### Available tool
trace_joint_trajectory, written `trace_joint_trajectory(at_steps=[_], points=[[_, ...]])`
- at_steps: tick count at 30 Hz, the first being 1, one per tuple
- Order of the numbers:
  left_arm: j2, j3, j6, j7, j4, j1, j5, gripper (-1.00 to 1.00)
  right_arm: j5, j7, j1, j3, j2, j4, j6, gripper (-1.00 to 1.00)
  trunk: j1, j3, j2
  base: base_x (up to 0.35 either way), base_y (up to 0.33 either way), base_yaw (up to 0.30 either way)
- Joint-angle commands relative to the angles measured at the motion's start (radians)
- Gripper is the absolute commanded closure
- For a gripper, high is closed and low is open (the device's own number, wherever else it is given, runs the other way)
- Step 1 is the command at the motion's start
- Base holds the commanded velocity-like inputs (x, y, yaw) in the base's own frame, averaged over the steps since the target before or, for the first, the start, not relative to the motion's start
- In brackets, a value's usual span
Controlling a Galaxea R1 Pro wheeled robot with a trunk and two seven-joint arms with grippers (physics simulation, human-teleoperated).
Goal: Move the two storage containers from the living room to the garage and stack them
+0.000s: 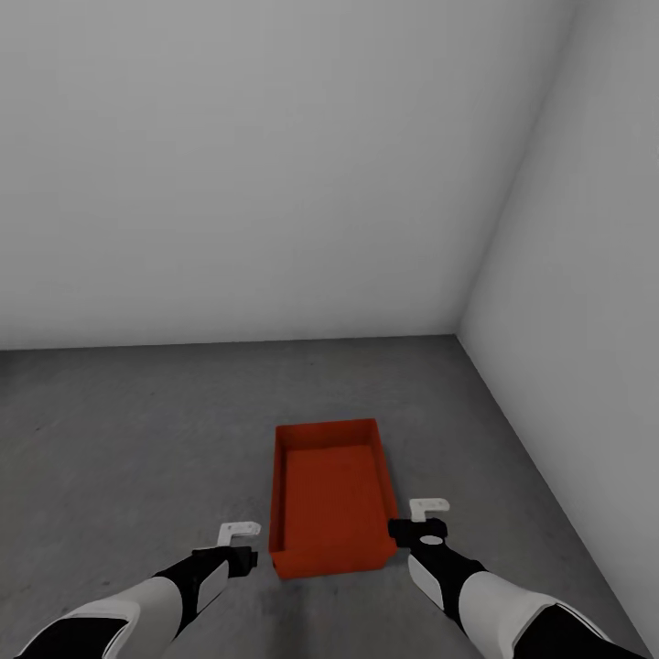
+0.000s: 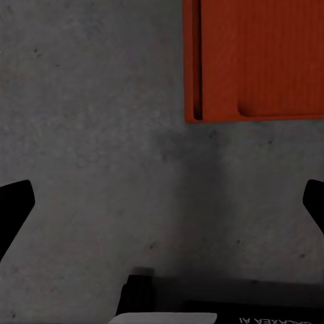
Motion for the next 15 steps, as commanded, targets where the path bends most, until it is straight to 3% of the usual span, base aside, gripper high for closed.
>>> trace_joint_trajectory(at_steps=[1,15], points=[[0.000,-0.002,0.006,0.003,-0.002,0.000,0.007,-1.00,-0.011,-0.003,0.000,0.008,0.000,0.004,-0.004,-1.00,0.000,-0.001,-0.001,0.000,0.000,0.000],[0.002,-0.001,0.005,0.002,0.019,0.003,0.007,-1.00,-0.009,0.000,0.009,0.009,0.022,0.093,-0.013,-1.00,0.000,-0.001,-0.001,0.000,0.000,0.000]])
